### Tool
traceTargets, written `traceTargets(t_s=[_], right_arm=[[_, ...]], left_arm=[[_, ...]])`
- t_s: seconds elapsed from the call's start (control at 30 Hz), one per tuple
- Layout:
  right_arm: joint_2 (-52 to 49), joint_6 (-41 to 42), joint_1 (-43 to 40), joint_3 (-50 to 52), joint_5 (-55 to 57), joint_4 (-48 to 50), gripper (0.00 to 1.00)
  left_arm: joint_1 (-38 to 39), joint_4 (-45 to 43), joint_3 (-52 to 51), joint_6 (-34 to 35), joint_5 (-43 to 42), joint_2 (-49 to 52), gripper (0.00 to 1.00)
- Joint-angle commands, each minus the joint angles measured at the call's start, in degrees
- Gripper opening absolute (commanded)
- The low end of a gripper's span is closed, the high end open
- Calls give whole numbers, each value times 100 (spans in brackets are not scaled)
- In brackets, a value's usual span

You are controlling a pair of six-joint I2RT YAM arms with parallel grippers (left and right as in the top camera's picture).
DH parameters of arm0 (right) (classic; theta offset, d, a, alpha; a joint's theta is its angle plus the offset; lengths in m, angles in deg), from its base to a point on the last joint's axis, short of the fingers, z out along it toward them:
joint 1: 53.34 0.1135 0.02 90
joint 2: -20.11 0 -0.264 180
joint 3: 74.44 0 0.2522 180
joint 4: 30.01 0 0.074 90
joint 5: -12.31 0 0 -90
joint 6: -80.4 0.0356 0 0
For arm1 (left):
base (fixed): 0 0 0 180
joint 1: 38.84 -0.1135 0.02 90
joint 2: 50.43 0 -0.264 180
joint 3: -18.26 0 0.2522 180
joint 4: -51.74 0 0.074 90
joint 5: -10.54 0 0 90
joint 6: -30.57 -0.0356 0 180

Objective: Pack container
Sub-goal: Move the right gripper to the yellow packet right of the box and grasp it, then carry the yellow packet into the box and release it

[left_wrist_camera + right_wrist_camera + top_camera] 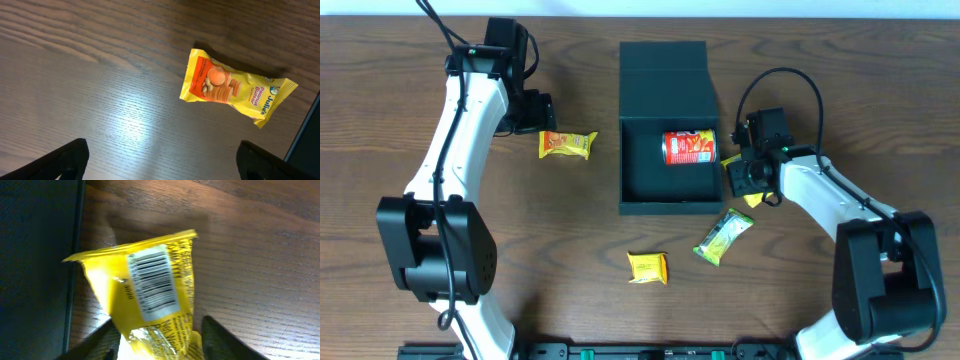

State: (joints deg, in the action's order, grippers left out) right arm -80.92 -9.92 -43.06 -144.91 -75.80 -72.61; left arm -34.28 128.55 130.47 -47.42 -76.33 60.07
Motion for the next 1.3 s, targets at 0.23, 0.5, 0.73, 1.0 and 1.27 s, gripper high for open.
traceTargets(t_s=[0.23,0.5,0.73,1.0,1.27], right_arm=[[-17,352,-52,-13,17,-7,30],[-11,348,-52,-356,-2,-393,21],[-11,348,-50,-1255,0,-1204,14],[-11,348,-46,-2297,-564,-2037,15],[-11,807,-11,-2693,-2177,-2072,13]], left_arm=[[-2,33,103,48,-17,79,95],[-2,31,103,46,-17,79,95],[-2,-9,103,48,-17,79,95],[-2,-55,103,48,-17,79,95],[-2,-271,103,46,-15,79,95]])
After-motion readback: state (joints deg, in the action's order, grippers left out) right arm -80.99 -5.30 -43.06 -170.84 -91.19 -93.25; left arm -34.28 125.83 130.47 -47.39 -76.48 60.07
